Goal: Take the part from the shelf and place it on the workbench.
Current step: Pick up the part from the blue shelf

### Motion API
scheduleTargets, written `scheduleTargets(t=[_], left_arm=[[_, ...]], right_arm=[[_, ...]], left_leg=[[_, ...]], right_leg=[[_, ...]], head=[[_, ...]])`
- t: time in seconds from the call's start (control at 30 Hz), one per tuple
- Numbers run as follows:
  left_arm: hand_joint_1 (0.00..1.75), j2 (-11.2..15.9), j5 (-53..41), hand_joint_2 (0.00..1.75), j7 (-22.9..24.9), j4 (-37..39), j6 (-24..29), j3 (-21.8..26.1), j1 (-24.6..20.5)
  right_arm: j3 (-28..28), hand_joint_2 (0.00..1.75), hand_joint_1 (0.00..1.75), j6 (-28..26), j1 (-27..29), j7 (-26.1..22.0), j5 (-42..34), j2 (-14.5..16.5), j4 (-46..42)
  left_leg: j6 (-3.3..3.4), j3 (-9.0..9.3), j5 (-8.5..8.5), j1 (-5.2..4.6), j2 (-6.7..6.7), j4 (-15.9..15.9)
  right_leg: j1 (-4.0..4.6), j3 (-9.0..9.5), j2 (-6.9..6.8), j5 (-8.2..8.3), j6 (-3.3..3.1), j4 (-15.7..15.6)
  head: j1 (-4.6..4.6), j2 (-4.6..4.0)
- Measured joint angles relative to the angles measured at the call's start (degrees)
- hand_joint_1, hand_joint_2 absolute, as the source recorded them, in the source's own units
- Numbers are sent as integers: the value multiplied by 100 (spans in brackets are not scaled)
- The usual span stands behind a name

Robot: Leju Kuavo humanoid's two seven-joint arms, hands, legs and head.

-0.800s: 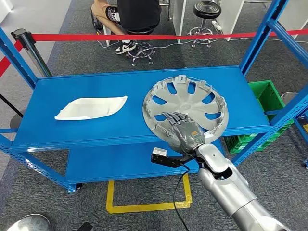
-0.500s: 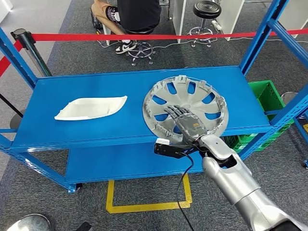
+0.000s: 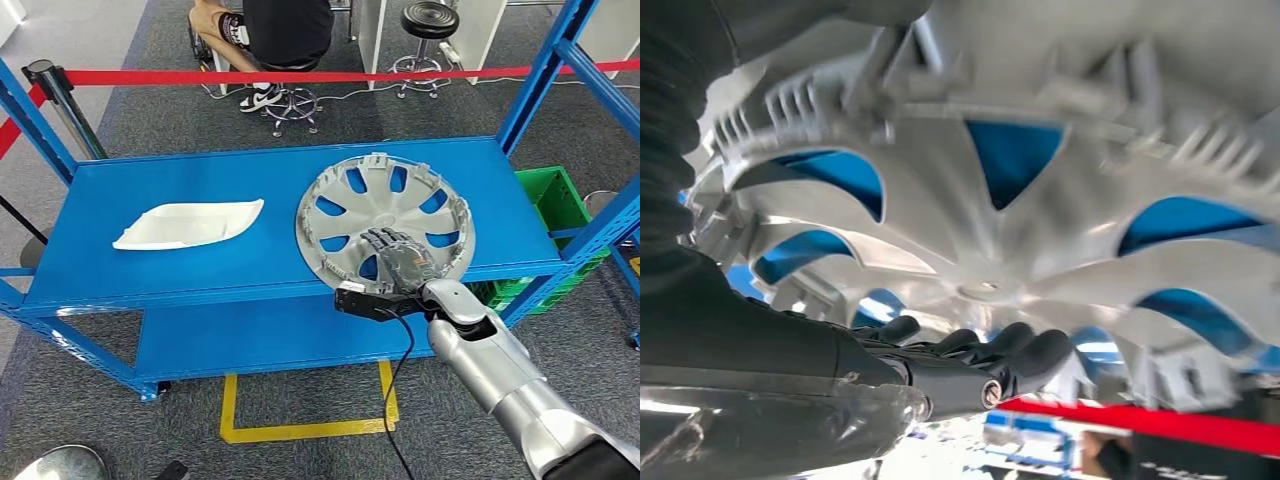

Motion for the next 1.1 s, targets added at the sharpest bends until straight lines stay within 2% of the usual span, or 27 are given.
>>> scheduleTargets(t=[0.2,0.5,0.9,0.93,1.03,1.07,1.1], left_arm=[[0,-8,-59,0,-2,0,11,29,-2],[0,-9,44,0,-84,0,-82,100,0],[0,-37,59,0,-13,0,-82,190,1],[0,-42,59,0,-14,0,-82,194,1],[0,-52,59,0,-16,0,-82,208,1],[0,-55,59,0,-17,0,-82,214,1],[0,-58,59,0,-17,0,-82,221,2]], right_arm=[[75,175,0,-111,-63,122,177,43,437],[119,175,0,42,-123,108,203,117,861],[119,175,0,15,-231,32,194,206,1005],[119,175,30,4,-229,29,192,214,1005],[119,175,161,-29,-219,25,193,237,1004],[119,175,175,-61,-210,20,194,243,1001],[119,175,175,-100,-197,12,194,249,996]], left_leg=[[-1,20,-3,1,0,-1],[-2,44,-2,1,2,-1],[-8,50,10,3,2,-2],[-8,50,10,3,2,-2],[-8,50,10,3,2,-2],[-8,51,10,3,2,-2],[-8,51,10,4,3,-2]], right_leg=[[1,-16,-4,-7,-5,-2],[3,-2,3,0,-9,-3],[7,2,6,16,-13,-3],[7,2,7,17,-13,-3],[8,2,8,17,-13,-3],[8,2,9,17,-13,-3],[9,2,9,17,-13,-3]], head=[[1,0],[0,0],[1,0],[1,0],[0,0],[0,0],[0,0]])
